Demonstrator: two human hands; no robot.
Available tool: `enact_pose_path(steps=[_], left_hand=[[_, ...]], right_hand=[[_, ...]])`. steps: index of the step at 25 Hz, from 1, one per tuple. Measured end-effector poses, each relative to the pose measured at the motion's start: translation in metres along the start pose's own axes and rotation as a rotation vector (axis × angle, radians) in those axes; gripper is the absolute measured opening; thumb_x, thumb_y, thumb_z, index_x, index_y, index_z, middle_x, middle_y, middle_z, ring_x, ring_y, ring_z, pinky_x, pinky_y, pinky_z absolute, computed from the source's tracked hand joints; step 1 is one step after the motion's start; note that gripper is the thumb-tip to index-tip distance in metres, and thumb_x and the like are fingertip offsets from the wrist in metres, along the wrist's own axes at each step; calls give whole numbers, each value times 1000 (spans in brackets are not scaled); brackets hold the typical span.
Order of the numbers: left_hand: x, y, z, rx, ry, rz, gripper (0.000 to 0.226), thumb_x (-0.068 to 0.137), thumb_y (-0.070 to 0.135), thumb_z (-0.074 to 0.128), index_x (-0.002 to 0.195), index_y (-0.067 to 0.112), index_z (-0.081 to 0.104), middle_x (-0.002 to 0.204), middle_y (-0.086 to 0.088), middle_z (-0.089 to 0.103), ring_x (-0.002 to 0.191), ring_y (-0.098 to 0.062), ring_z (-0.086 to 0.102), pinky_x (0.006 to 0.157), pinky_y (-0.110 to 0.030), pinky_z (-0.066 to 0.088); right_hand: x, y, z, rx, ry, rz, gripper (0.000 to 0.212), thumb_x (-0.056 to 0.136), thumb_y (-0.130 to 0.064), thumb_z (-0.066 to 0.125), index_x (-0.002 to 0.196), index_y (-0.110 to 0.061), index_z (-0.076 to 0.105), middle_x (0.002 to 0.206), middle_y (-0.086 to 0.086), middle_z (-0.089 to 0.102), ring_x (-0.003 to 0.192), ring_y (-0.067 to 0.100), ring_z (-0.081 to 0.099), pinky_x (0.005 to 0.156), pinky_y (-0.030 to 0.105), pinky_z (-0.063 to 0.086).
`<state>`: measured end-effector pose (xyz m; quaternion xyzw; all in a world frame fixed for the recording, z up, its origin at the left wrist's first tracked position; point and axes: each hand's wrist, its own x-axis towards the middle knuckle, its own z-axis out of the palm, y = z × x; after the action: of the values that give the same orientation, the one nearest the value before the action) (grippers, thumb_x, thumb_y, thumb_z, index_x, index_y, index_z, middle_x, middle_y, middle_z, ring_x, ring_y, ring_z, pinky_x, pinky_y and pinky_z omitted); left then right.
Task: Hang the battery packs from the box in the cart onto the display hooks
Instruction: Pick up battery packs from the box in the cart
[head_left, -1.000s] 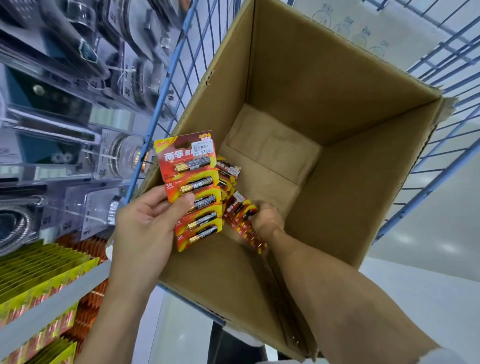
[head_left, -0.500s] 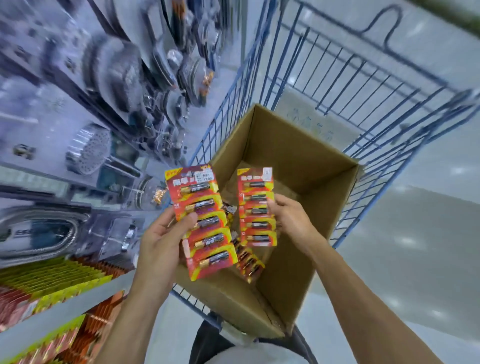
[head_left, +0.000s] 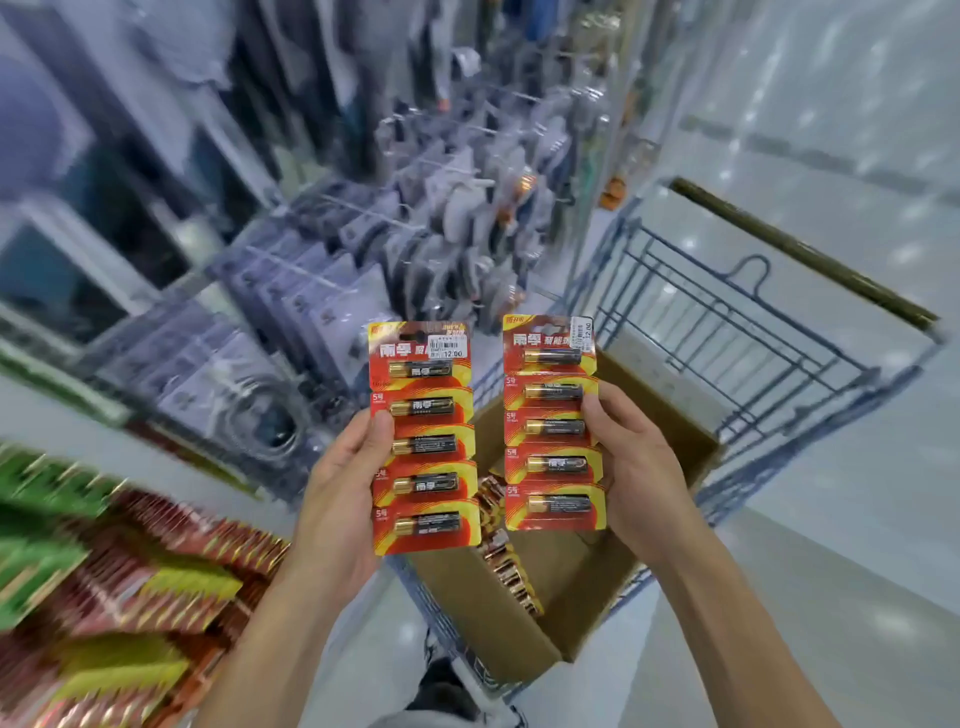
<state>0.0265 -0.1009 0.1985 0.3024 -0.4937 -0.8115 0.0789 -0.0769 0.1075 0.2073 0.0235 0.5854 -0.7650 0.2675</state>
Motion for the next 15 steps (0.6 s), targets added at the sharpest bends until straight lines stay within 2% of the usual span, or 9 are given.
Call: enact_pose_path(steps=[4, 8, 12, 15], left_hand=[[-81, 9, -33, -45, 175, 156, 32, 103, 32, 53, 124, 15, 69, 113, -16, 77, 96, -34, 77, 78, -49, 65], [-166, 17, -75, -143, 405, 304, 32, 104, 31, 53, 123, 14, 71, 112, -15, 78, 93, -32, 78, 74, -45, 66], [-256, 27, -129, -227, 654, 461, 31, 102, 33, 54, 121, 16, 73, 112, -16, 78, 93, -32, 78, 72, -44, 66], [-327, 26, -173, -259, 808, 558, 33, 102, 34, 53, 121, 15, 72, 113, -16, 77, 97, -35, 77, 77, -48, 66]], right_hand=[[-33, 3, 40, -11, -205, 7, 30, 105, -27, 52, 127, -11, 66, 115, 15, 75, 99, 33, 74, 81, 44, 63], [-69, 15, 102, -69, -413, 59, 29, 97, -28, 61, 119, -14, 74, 116, 18, 75, 99, 37, 73, 92, 54, 56], [-118, 33, 185, -122, -672, 94, 23, 102, -23, 57, 107, -17, 79, 110, 16, 77, 94, 31, 74, 79, 42, 59], [-168, 57, 244, -166, -839, 109, 25, 104, -22, 54, 108, -18, 78, 109, 14, 77, 93, 30, 74, 81, 42, 56]])
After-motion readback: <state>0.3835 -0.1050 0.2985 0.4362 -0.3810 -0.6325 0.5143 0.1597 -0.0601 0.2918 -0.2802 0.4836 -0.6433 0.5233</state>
